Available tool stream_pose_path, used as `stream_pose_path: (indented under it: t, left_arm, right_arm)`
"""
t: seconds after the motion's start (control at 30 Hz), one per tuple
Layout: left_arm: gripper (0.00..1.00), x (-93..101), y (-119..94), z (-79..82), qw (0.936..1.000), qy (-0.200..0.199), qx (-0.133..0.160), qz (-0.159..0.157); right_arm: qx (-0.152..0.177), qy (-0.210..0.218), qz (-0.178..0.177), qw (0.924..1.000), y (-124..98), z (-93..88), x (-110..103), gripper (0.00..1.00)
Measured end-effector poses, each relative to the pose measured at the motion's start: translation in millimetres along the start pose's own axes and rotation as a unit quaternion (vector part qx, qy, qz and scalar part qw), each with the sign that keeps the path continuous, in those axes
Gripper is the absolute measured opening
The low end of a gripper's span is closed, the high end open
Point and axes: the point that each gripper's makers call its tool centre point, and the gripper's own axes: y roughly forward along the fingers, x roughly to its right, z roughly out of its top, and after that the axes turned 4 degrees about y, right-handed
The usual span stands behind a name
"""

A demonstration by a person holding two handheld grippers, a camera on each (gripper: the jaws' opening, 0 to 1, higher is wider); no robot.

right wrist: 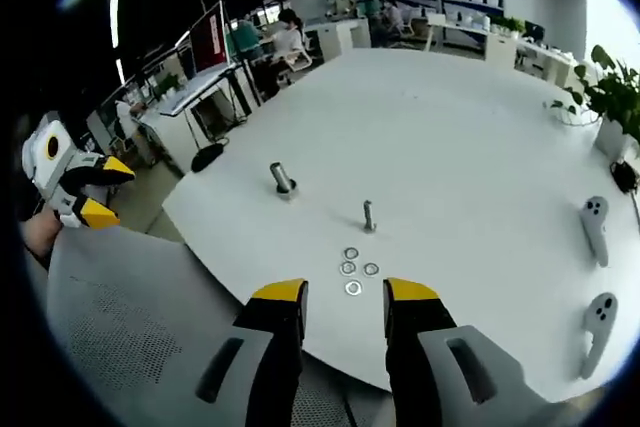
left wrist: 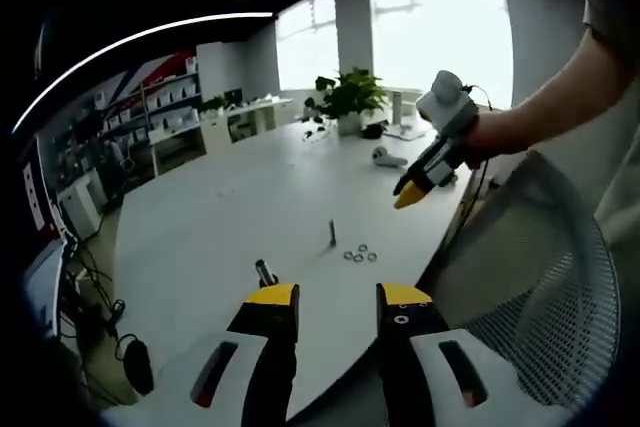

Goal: Place the washer onto the threaded stud by aligning its center hole with the stud, sliding it down to the base, and recovering from edge contact or off-axis alignment until the washer reaches the visible bottom stop.

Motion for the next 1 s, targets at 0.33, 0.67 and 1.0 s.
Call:
stream_pose_path:
  t: [0.33, 0.67, 1.0]
  left_arm:
    - [0.27, -1.6, 0, 1.2, 1.0, 0.007, 0.001, 0.006]
    - [0.26, -0.5, 2, -6.0, 0.9995, 0.025, -0.018, 0.011]
    - [0.26, -0.2, 2, -5.6, 0.9993, 0.031, -0.018, 0.013]
  right_arm:
    - [-0.08, -0.107, 0.006, 0.9909, 44, -26.0, -13, 0.3]
    - [-0.105, -0.059, 0.017, 0.9925, 79, -32.1, -15, 0.29]
    - [-0.176, -0.133, -0.01, 0.9753, 88, -57.2, 12, 0.28]
